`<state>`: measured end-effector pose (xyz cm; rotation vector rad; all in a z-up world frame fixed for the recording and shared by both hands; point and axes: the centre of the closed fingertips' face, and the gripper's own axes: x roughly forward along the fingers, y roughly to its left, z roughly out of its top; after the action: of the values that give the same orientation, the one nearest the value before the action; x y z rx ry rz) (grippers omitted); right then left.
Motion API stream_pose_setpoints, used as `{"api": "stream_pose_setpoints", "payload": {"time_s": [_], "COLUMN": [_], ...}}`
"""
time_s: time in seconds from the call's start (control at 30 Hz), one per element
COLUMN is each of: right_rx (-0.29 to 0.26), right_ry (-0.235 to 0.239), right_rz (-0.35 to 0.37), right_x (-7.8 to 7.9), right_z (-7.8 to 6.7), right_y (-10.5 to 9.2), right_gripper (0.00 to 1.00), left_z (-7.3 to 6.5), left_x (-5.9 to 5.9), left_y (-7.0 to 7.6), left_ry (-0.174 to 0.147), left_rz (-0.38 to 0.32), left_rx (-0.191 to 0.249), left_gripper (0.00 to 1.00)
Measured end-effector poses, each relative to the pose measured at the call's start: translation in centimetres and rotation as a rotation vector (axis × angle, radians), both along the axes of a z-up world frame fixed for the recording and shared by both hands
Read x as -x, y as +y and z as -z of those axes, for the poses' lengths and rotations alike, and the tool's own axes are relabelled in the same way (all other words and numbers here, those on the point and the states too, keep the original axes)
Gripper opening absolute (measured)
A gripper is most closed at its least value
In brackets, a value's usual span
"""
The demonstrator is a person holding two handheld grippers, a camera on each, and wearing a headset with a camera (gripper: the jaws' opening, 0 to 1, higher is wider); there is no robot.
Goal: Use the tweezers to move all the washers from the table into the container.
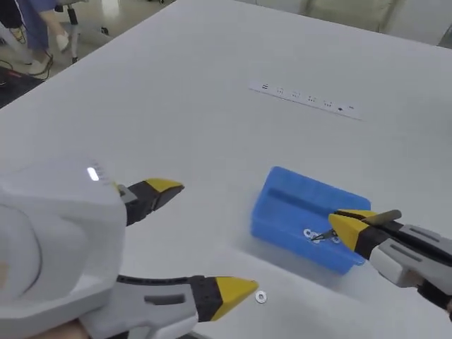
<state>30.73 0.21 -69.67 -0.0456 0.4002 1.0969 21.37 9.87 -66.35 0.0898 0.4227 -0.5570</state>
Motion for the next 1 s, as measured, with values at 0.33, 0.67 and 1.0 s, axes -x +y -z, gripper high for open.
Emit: {"api": "stream_pose_setpoints", "payload": {"time_s": [0.33,0.67,1.0], "right_rx": [0.017,0.117,0.130], "right_ry": [-0.012,0.057,0.091], "right_rz": [0.031,-0.038,-0.061], "right_x": [-3.5,-3.8,-4.5], "right_z": [-0.5,2.9,4.2], "right_y": [-0.9,0.9,2.8], "right_gripper": [0.03,0.03,0.03], "left_z": [-0.2,0.1,0.3], "left_x": [-0.9,-1.2,-1.0], "left_y": [-1.1,0.2,1.2], "left_ry": [0.000,0.000,0.005], "left_rz": [0.063,0.041,0.017], "left_rx": [0.007,0.013,0.007], "left_gripper": [0.78,0.78,0.77]}}
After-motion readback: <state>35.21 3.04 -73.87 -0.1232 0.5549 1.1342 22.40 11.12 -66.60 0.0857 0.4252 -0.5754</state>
